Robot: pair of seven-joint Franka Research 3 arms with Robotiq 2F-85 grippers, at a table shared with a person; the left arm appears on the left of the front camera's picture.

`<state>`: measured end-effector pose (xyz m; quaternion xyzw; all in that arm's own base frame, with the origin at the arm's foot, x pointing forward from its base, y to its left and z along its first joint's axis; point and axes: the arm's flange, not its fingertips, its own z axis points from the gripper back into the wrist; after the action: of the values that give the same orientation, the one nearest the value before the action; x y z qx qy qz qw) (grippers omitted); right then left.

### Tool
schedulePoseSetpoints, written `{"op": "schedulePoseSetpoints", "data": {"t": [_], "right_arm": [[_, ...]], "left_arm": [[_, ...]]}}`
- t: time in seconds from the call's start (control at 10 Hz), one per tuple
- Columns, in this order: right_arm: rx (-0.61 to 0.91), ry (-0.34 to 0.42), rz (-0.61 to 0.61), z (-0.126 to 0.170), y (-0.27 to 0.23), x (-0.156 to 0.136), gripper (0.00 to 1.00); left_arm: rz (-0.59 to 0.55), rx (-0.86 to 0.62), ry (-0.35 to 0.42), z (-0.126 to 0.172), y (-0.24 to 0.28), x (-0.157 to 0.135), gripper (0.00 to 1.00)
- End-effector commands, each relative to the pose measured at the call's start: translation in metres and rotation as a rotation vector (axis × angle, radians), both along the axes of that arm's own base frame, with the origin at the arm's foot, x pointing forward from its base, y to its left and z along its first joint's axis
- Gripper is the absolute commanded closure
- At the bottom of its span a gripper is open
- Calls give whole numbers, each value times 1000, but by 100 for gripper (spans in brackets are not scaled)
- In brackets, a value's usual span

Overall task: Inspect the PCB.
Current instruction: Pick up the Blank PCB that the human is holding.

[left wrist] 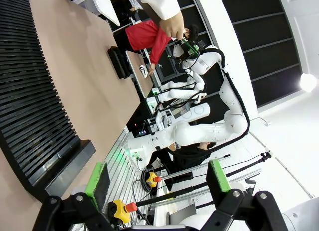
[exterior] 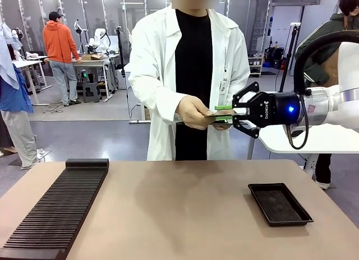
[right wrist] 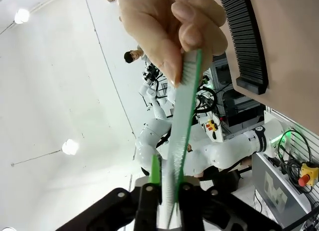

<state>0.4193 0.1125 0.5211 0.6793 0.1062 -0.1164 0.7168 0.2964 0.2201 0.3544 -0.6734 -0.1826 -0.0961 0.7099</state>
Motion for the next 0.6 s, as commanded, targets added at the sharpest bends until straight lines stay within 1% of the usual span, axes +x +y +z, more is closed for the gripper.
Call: {"op": "schedulePoseSetpoints", "data": {"t": [0.0, 0.3, 0.4, 0.5], "right_arm": [[19, -12, -15, 3, 3, 4, 100], [27, -2, -18, -3, 1, 2, 100], [48, 8, -22, -10, -7, 0, 100], [2, 5, -2, -2, -1, 0, 100]], "left_arm": [[0, 12, -6, 3, 1, -1, 0], [0, 12, -6, 3, 1, -1, 0], [0, 12, -6, 3, 1, -1, 0], [0, 12, -6, 3, 1, -1, 0]]}}
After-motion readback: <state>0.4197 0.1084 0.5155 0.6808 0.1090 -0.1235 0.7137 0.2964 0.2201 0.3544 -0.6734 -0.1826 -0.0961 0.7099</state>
